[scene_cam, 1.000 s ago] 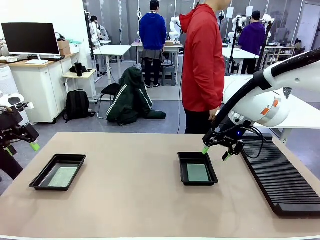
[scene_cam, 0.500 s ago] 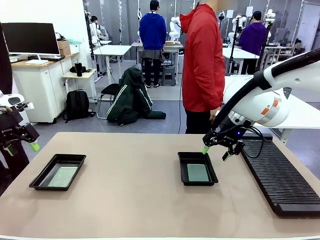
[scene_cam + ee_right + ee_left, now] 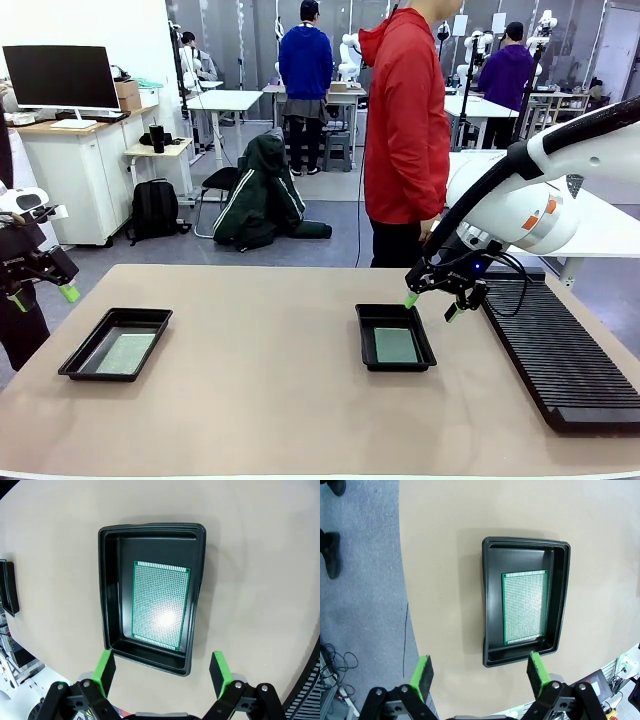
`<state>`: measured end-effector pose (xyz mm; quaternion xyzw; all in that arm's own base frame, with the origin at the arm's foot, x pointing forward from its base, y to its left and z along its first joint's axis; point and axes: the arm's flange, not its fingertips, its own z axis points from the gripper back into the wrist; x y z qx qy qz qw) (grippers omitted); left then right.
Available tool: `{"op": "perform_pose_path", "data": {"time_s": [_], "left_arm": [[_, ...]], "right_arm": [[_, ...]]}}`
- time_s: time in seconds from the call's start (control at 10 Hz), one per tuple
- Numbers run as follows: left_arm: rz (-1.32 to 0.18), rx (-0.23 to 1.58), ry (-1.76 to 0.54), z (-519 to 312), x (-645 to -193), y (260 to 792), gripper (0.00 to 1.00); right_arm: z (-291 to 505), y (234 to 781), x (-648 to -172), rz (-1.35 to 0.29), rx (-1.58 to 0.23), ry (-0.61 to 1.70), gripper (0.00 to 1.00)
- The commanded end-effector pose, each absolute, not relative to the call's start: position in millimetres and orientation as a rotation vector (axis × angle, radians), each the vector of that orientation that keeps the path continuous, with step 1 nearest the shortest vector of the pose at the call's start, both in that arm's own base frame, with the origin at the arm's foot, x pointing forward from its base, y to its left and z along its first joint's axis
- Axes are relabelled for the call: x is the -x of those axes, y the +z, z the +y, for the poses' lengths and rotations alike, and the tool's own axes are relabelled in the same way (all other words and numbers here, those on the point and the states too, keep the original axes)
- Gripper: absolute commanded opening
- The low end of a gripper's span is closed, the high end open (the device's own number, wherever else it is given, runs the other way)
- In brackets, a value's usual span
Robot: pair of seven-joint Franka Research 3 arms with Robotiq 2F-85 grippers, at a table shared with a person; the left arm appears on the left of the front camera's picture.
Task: Inspect and transfer BCBs to ESD trays.
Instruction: Pick up the ESD tray and place it on the left side of the table.
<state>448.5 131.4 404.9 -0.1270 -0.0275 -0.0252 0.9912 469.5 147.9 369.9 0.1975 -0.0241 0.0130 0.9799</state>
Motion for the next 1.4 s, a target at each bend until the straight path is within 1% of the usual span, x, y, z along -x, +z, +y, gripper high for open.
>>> {"op": "perform_pose_path", "data": {"time_s": [0.0, 0.4, 0.6, 0.7, 1.0, 1.3], "left_arm": [[-0.068, 0.255, -0.052, 132, -447, 403, 1.0], [-0.055, 0.255, -0.051, 131, -449, 405, 1.0], [-0.063, 0.318, -0.063, 111, -443, 436, 1.0], [-0.053, 0.314, -0.067, 94, -439, 450, 1.0], [-0.02, 0.321, -0.061, 22, -430, 473, 1.0], [0.001, 0.362, -0.012, -56, -425, 475, 1.0]], "right_arm": [[148, 368, -470, -0.048, -0.412, 0.032, 1.0], [148, 370, -469, -0.049, -0.398, 0.026, 1.0], [120, 397, -449, -0.097, -0.453, 0.004, 1.0], [105, 408, -443, -0.104, -0.479, 0.006, 1.0], [54, 429, -434, -0.087, -0.643, -0.009, 1.0], [14, 435, -429, -0.062, -0.675, 0.011, 1.0]]}}
